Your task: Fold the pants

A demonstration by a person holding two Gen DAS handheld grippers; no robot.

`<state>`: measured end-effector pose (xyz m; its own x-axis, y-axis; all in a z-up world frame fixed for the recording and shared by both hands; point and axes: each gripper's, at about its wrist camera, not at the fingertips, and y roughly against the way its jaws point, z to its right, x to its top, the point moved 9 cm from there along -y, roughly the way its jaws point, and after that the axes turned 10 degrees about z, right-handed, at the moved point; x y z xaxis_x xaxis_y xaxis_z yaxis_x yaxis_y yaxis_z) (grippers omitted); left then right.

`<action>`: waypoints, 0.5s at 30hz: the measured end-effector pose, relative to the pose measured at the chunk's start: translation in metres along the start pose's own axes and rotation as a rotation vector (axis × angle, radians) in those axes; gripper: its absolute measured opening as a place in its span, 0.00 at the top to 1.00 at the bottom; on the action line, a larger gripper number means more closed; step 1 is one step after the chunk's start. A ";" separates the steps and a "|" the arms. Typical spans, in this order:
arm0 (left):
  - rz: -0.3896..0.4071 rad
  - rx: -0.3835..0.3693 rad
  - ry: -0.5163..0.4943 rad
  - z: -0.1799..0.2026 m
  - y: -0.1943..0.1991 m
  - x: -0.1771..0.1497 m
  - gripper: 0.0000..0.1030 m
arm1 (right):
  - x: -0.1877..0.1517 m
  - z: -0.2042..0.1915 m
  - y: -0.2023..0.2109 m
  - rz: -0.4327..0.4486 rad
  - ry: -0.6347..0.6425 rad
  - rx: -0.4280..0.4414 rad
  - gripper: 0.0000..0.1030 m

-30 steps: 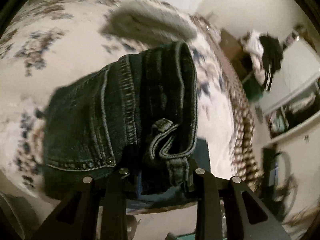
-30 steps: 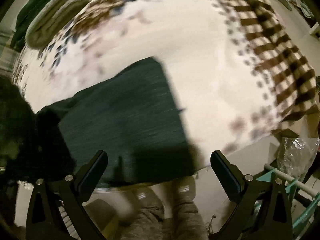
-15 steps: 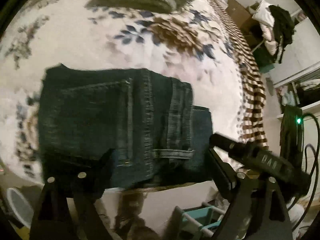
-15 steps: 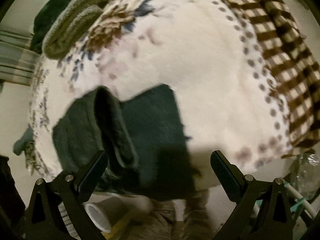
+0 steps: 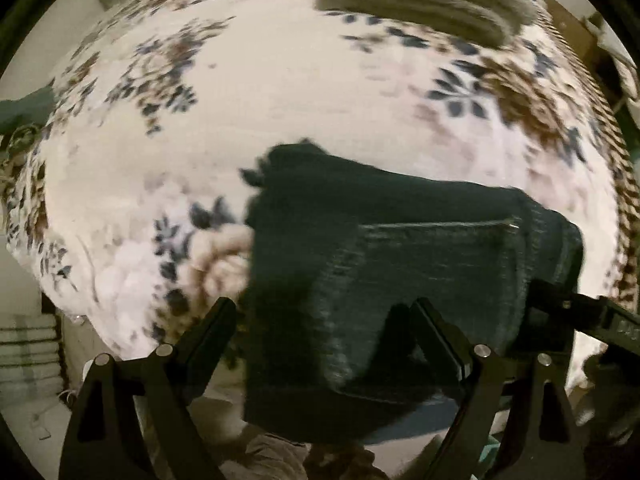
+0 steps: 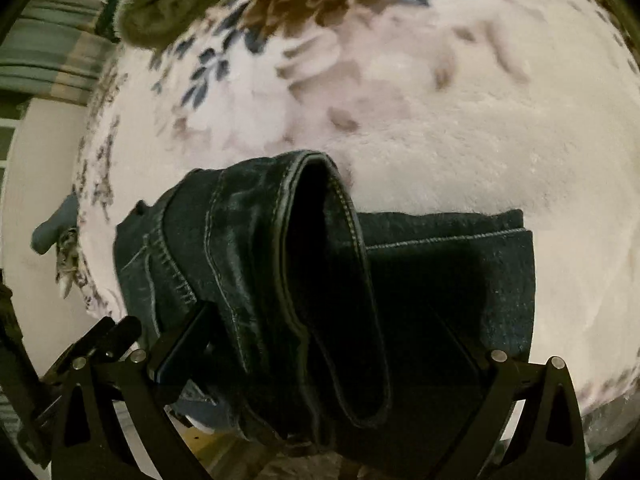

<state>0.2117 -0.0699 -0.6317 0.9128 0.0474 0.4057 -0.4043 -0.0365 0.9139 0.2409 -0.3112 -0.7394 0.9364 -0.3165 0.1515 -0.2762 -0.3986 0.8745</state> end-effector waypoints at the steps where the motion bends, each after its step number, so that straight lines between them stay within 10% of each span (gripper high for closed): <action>1: -0.001 0.004 0.008 -0.004 -0.001 0.000 0.14 | 0.001 -0.002 0.000 -0.002 -0.002 -0.004 0.00; 4: 0.005 0.007 0.032 -0.015 -0.002 0.001 0.14 | 0.000 -0.003 -0.001 0.004 -0.026 0.007 0.10; 5: 0.009 -0.002 0.046 -0.017 -0.002 0.002 0.14 | -0.001 -0.001 -0.001 0.007 -0.037 0.000 0.22; 6: 0.011 -0.009 0.062 -0.021 -0.001 0.002 0.14 | -0.002 -0.001 0.000 0.009 -0.042 0.003 0.68; 7: 0.009 -0.012 0.073 -0.023 -0.001 0.003 0.14 | -0.005 -0.003 0.000 -0.001 -0.066 0.032 0.76; 15: 0.039 -0.062 0.156 -0.042 0.020 0.017 0.14 | -0.004 -0.024 0.055 0.169 0.026 -0.042 0.87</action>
<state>0.2170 -0.0277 -0.6061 0.8781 0.2015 0.4339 -0.4467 0.0204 0.8945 0.2269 -0.3111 -0.6813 0.8828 -0.3533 0.3097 -0.4216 -0.3049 0.8540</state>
